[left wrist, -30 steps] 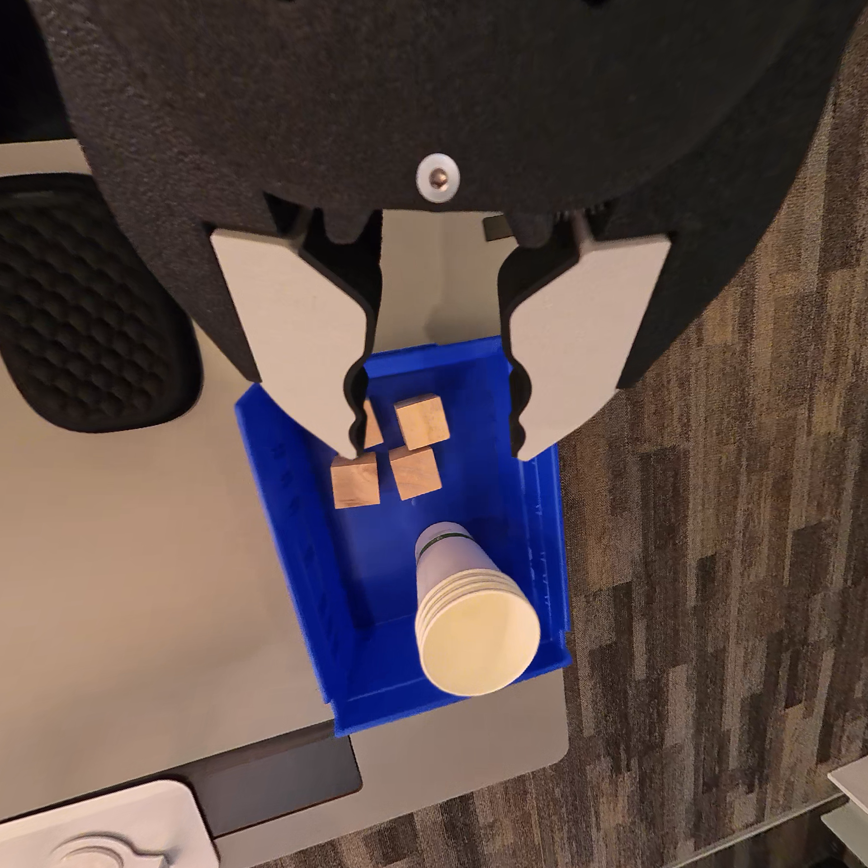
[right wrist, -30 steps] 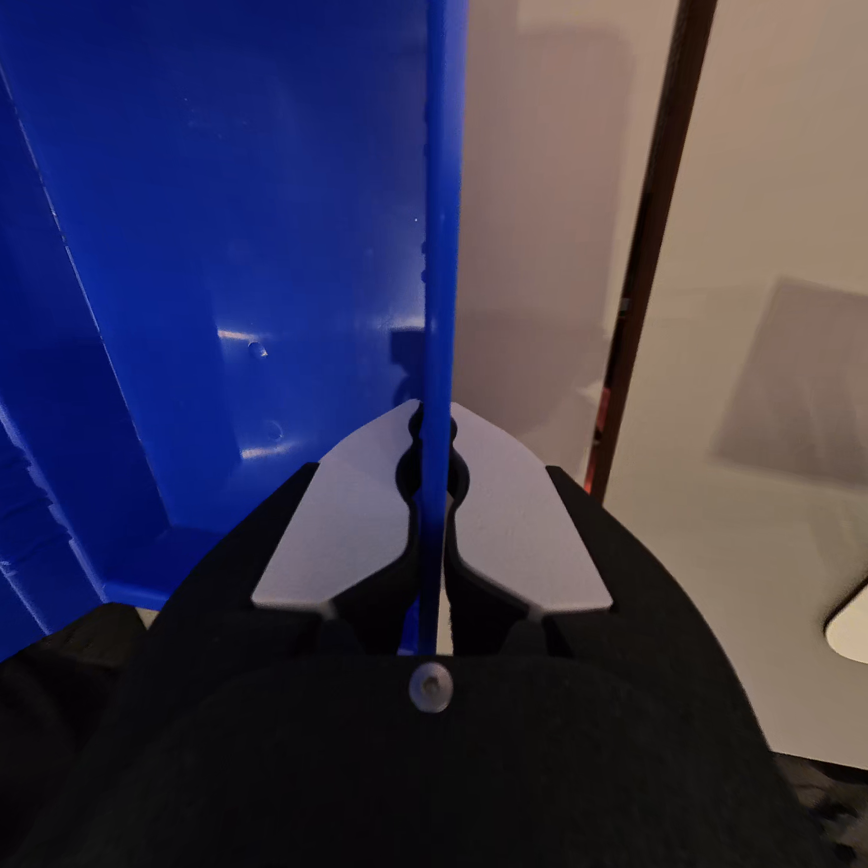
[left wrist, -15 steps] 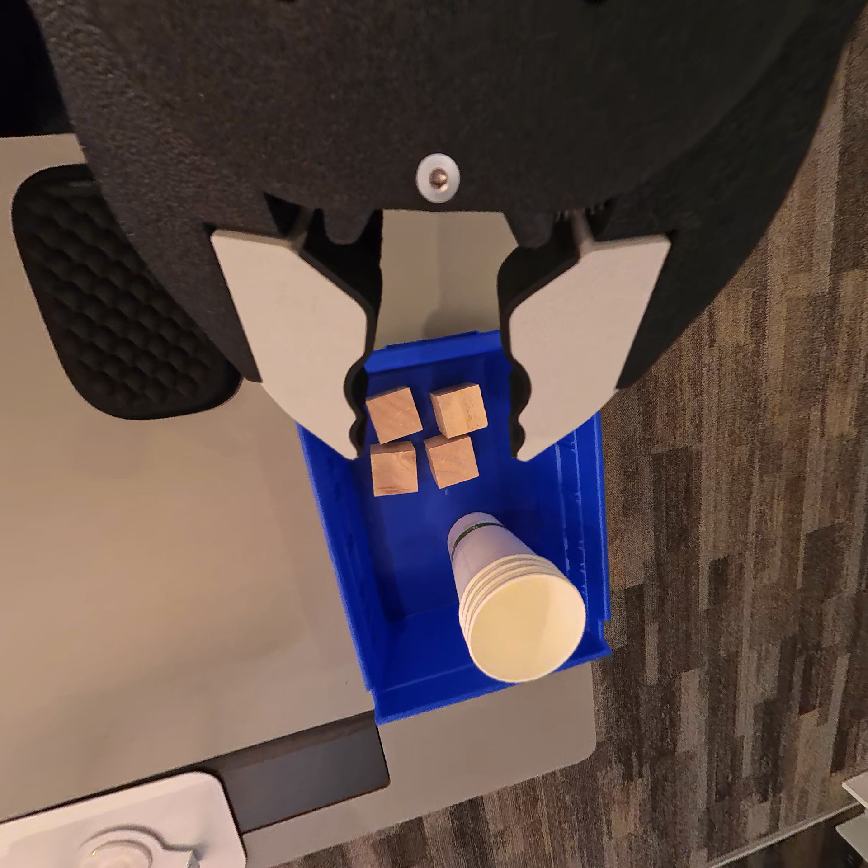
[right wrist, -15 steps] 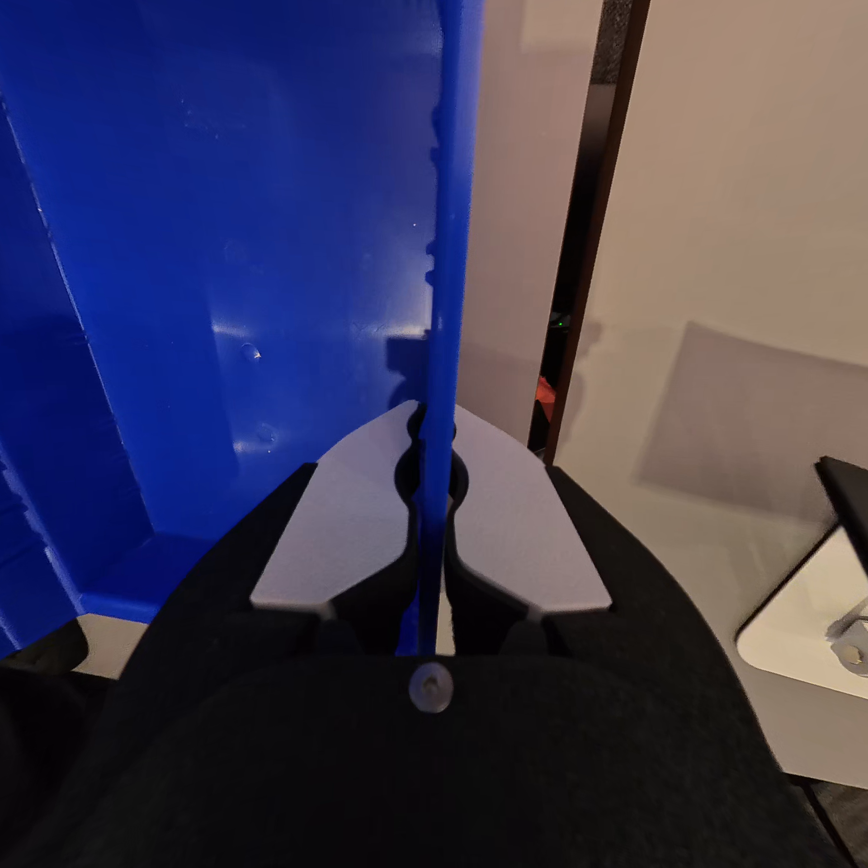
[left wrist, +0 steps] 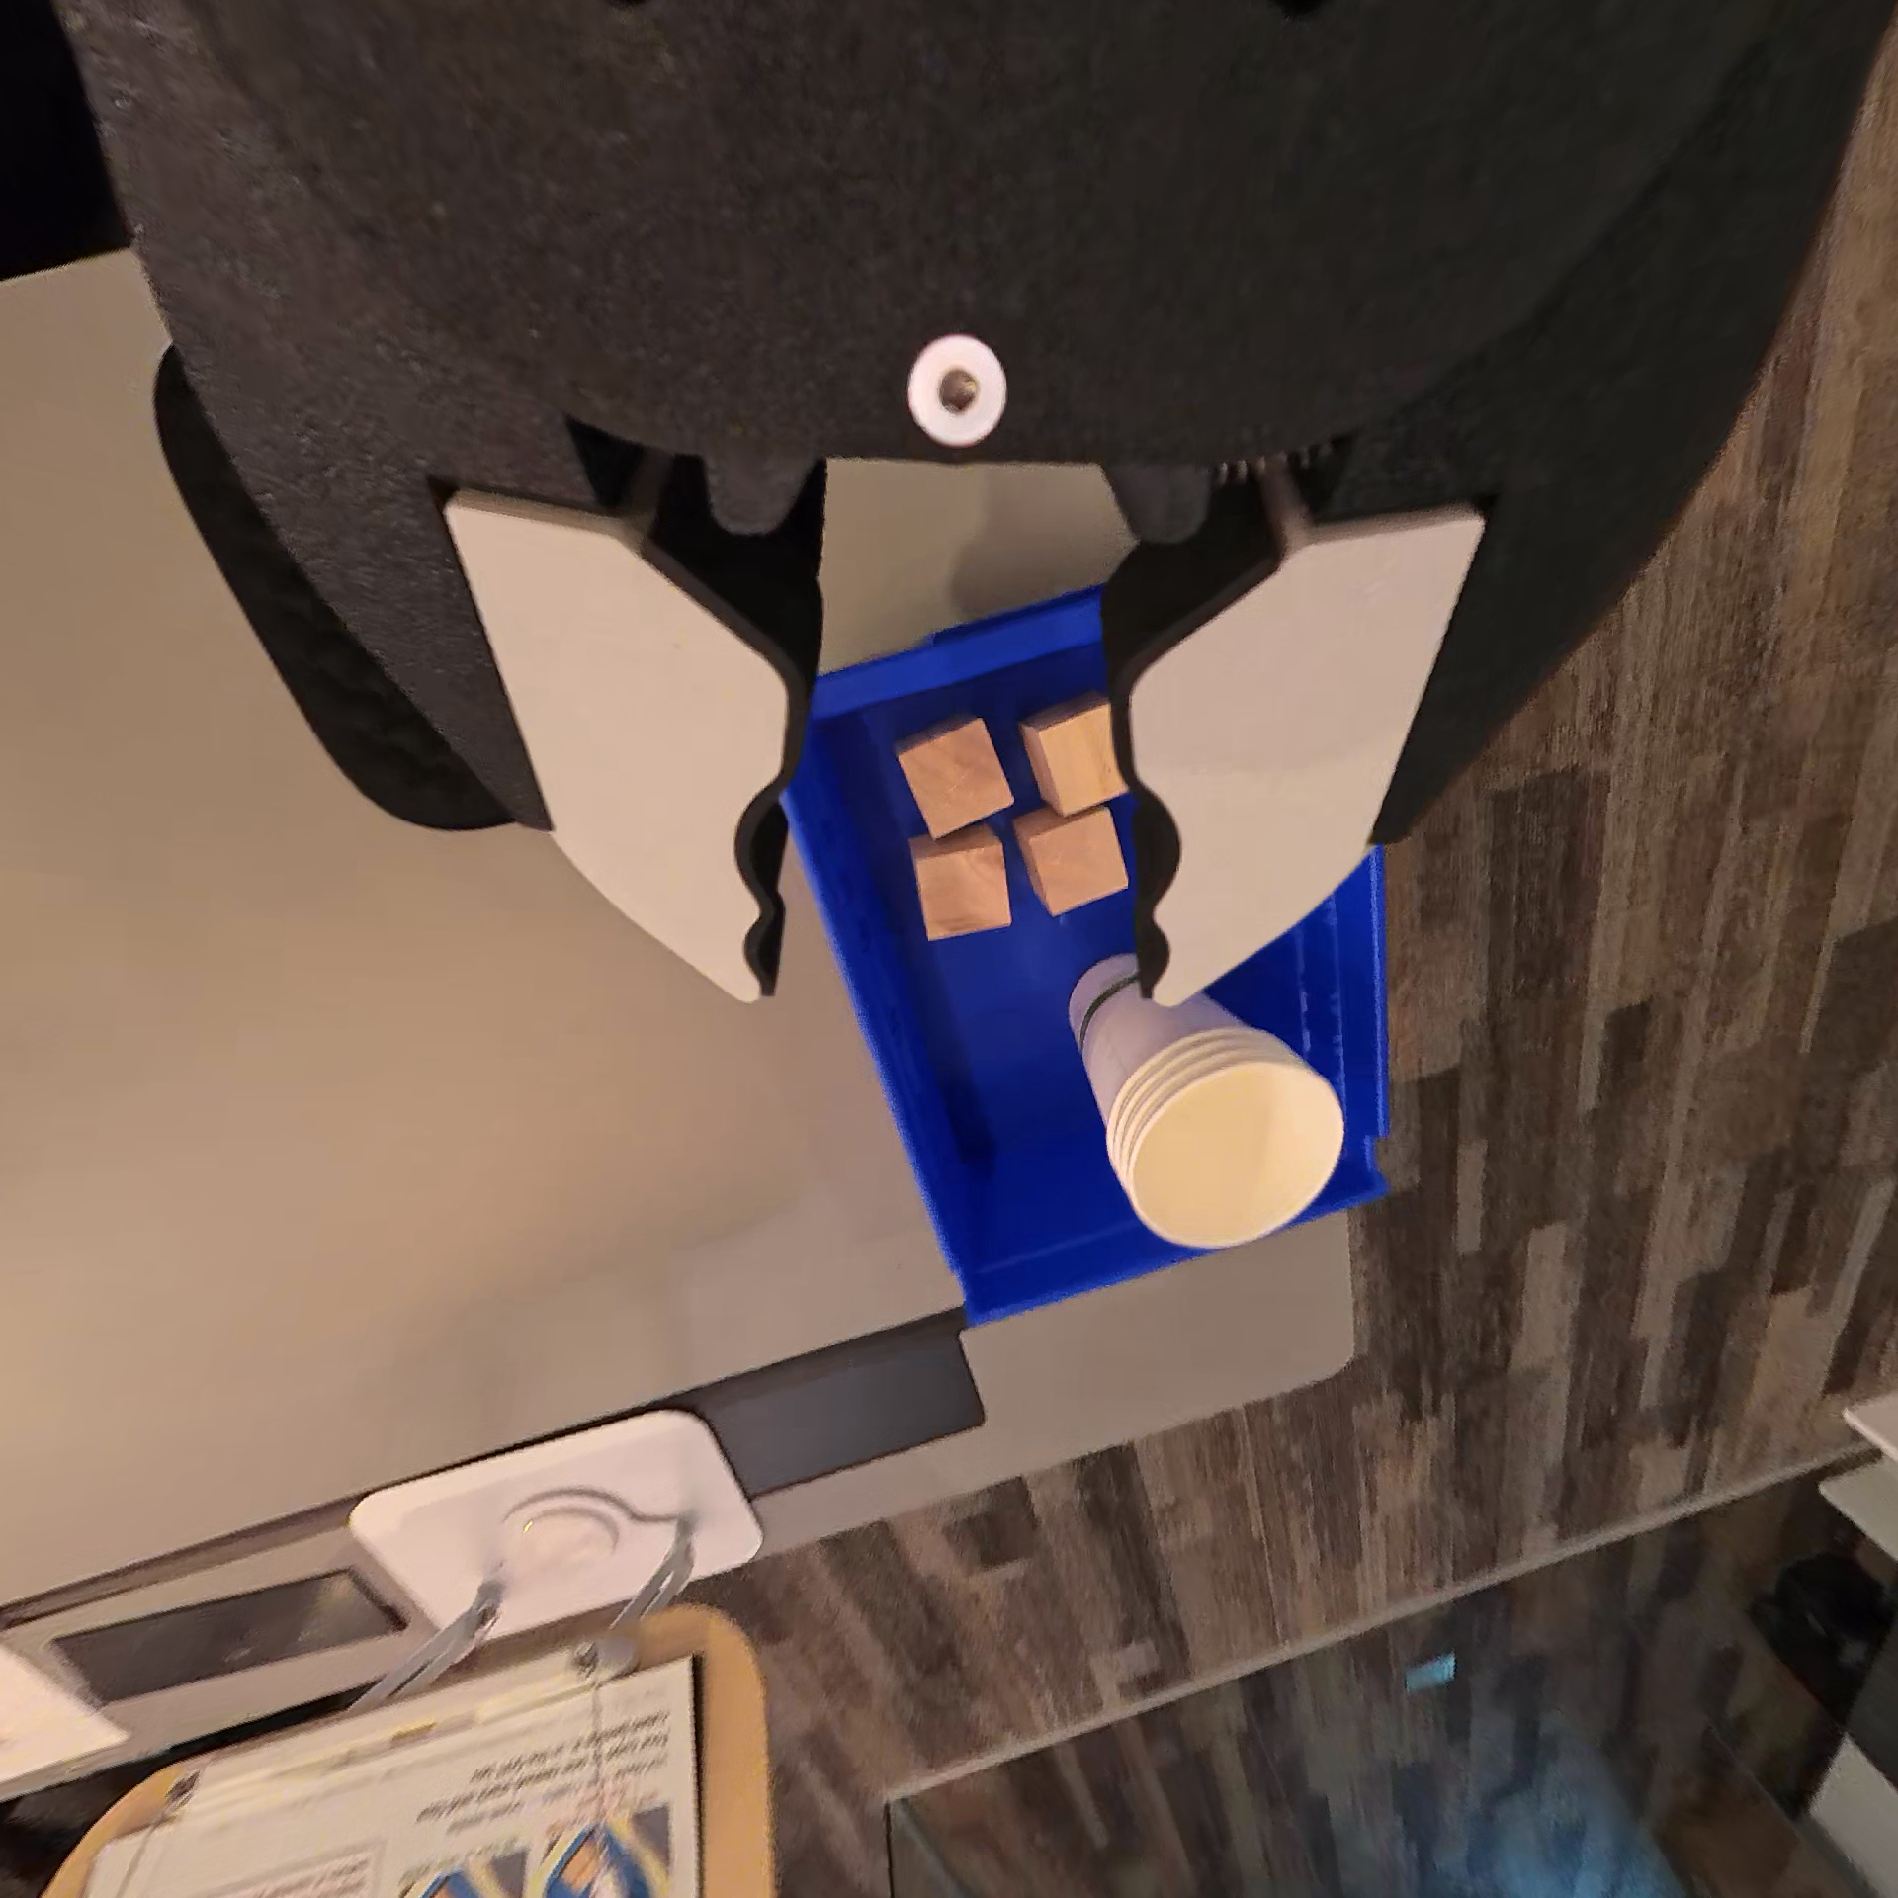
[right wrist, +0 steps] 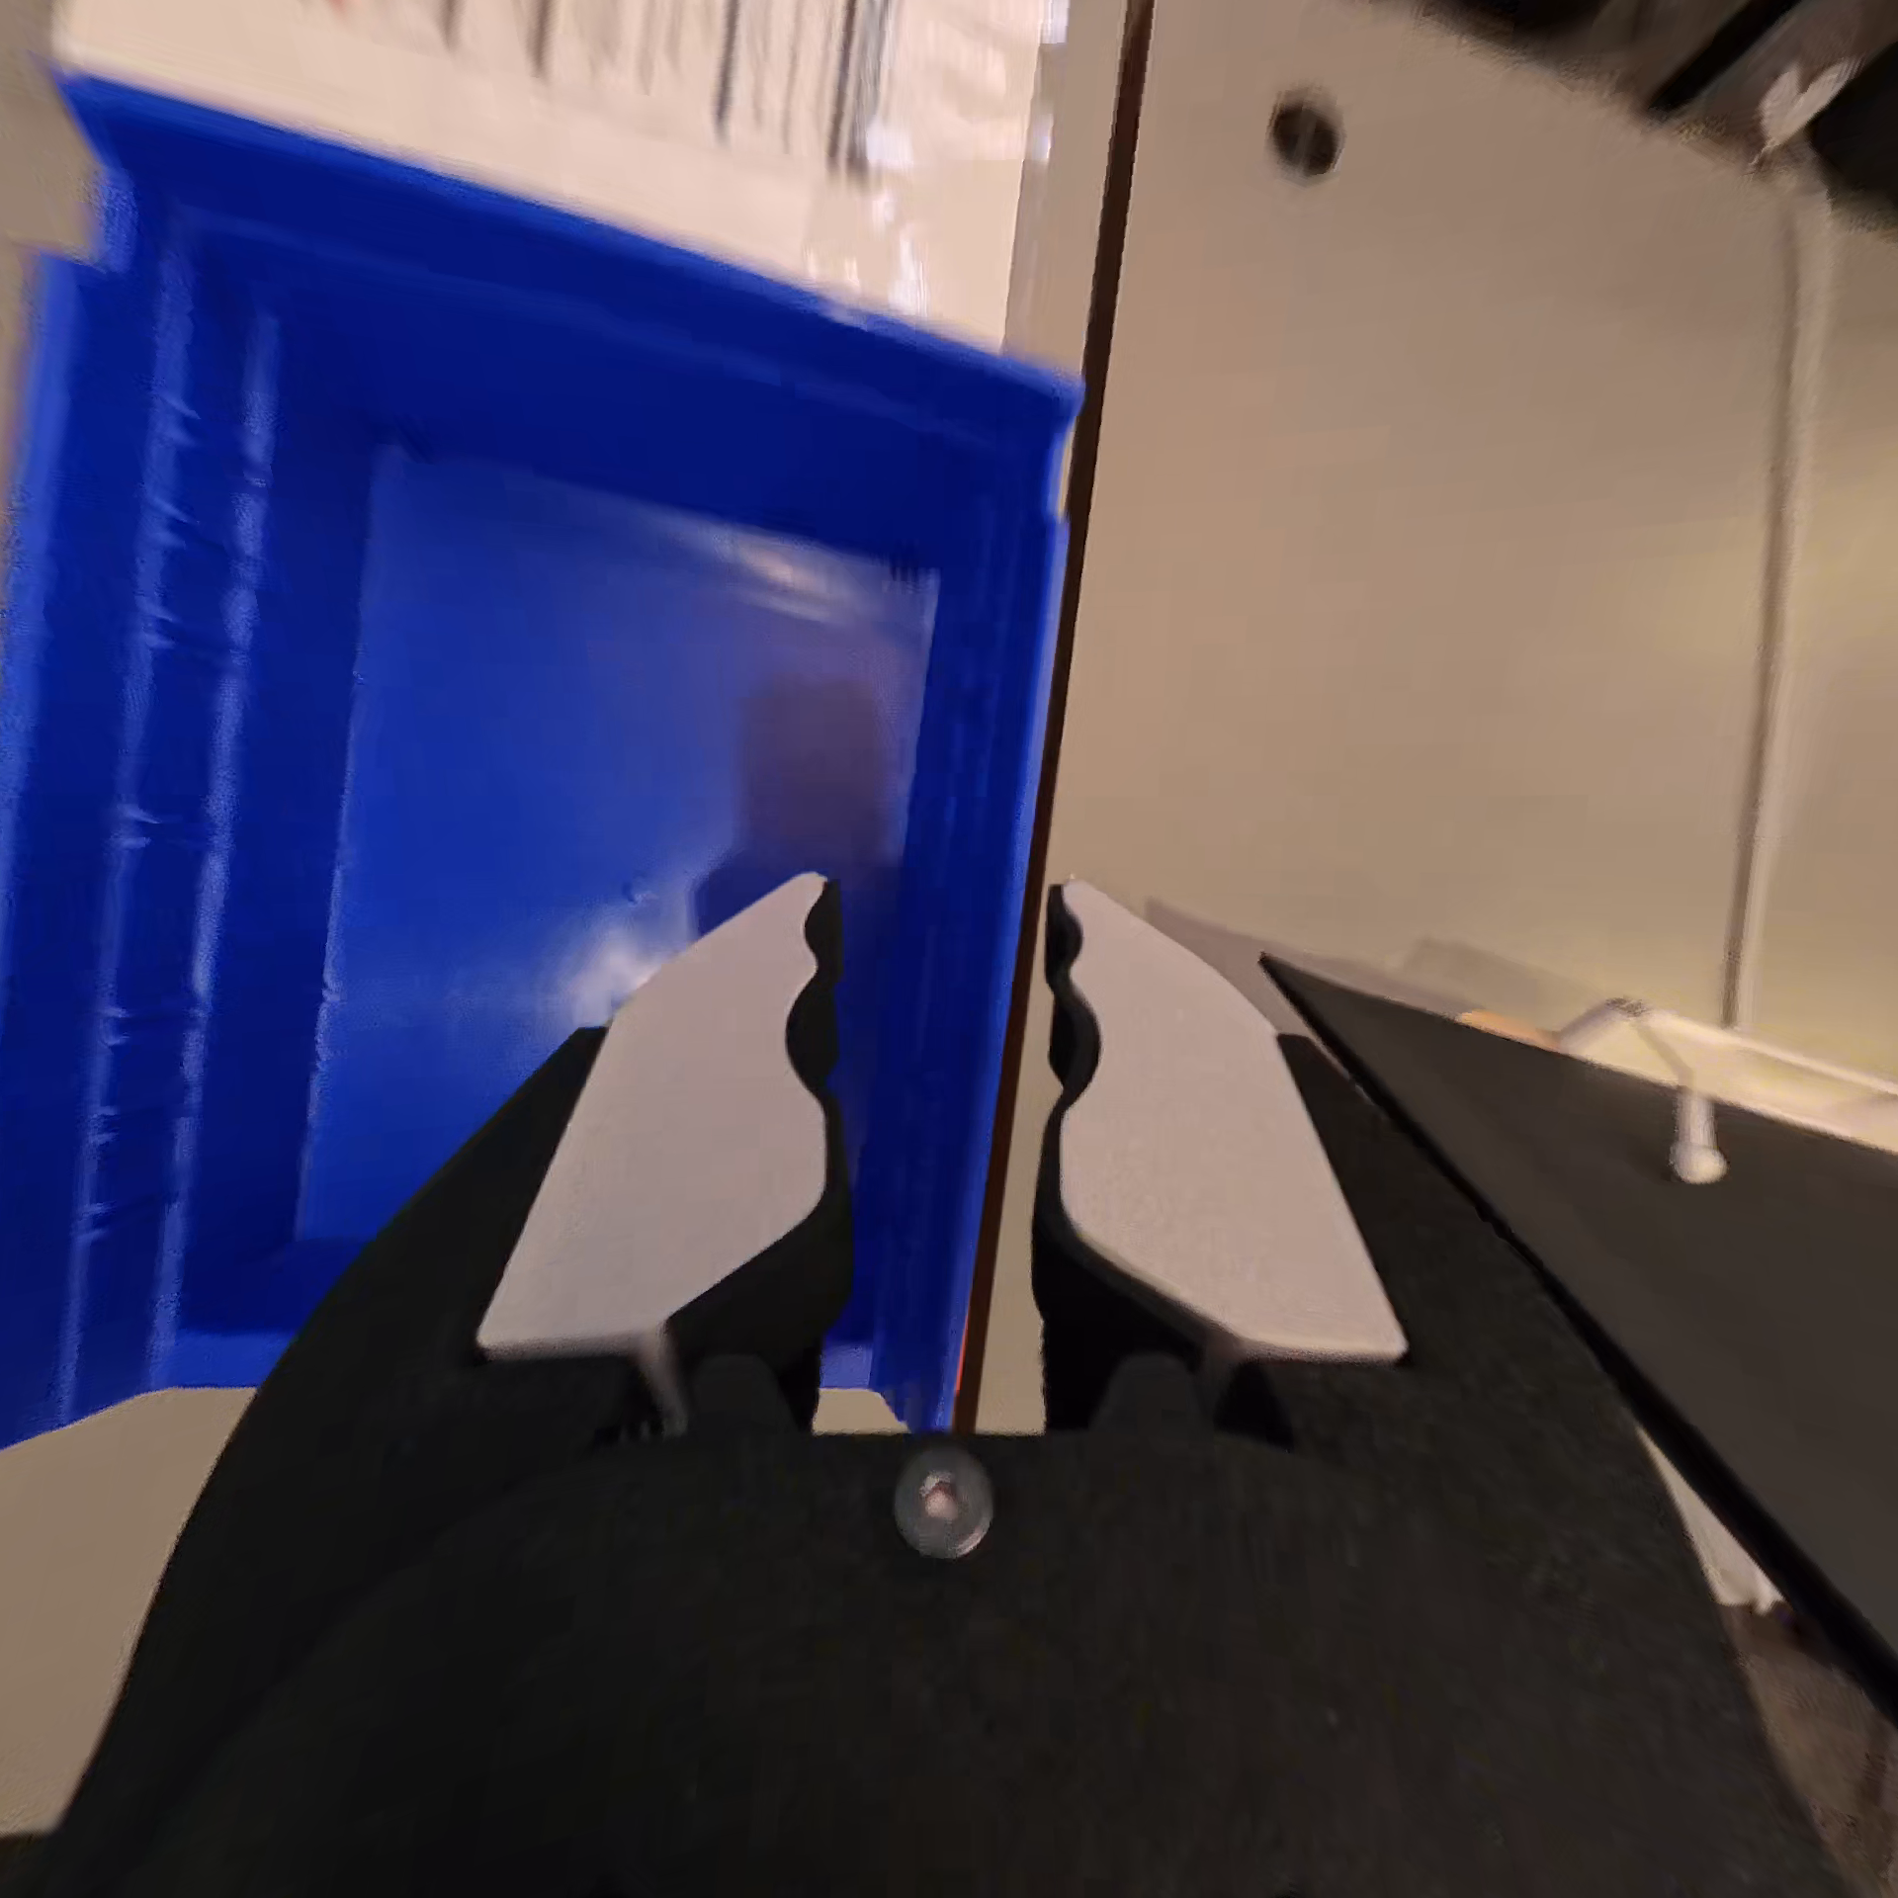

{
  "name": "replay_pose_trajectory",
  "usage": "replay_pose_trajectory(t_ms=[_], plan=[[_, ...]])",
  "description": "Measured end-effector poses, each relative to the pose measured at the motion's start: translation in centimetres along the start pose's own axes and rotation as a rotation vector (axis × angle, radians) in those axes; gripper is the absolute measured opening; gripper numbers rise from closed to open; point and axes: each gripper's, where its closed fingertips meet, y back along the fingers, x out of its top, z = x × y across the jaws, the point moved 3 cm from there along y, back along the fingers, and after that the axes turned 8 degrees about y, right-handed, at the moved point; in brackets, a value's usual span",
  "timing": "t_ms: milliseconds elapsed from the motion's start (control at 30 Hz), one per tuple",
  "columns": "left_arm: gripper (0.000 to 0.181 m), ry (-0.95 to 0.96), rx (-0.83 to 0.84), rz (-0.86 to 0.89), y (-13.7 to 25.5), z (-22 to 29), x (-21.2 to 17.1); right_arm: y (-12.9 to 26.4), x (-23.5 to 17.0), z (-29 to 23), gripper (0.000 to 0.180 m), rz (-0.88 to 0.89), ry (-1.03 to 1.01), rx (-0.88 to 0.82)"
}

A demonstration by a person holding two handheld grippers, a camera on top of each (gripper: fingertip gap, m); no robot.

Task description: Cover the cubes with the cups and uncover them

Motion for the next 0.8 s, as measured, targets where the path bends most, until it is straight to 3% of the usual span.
replay_pose_trajectory(t_ms=[233, 467, 700, 800], plan=[[0.070, -0.050, -0.188, 0.246, 0.8, 5.5, 4.0, 8.2, 7.9, -6.6, 0.041, 0.459, 0.123, -0.057], [0.063, -0.065, -0.318, 0.494, 0.7, 11.0, 7.9, 10.7, 12.1, -14.8, 0.053, 0.650, 0.182, -0.026], [0.064, -0.071, -0.421, 0.495, -1.9, 15.3, 9.5, 15.6, 14.6, -22.6, 0.048, 1.039, 0.253, -0.059], [0.064, -0.096, -0.408, 0.490, -3.8, 16.8, 9.8, 17.1, 15.2, -24.6, 0.046, 1.110, 0.254, -0.075]])
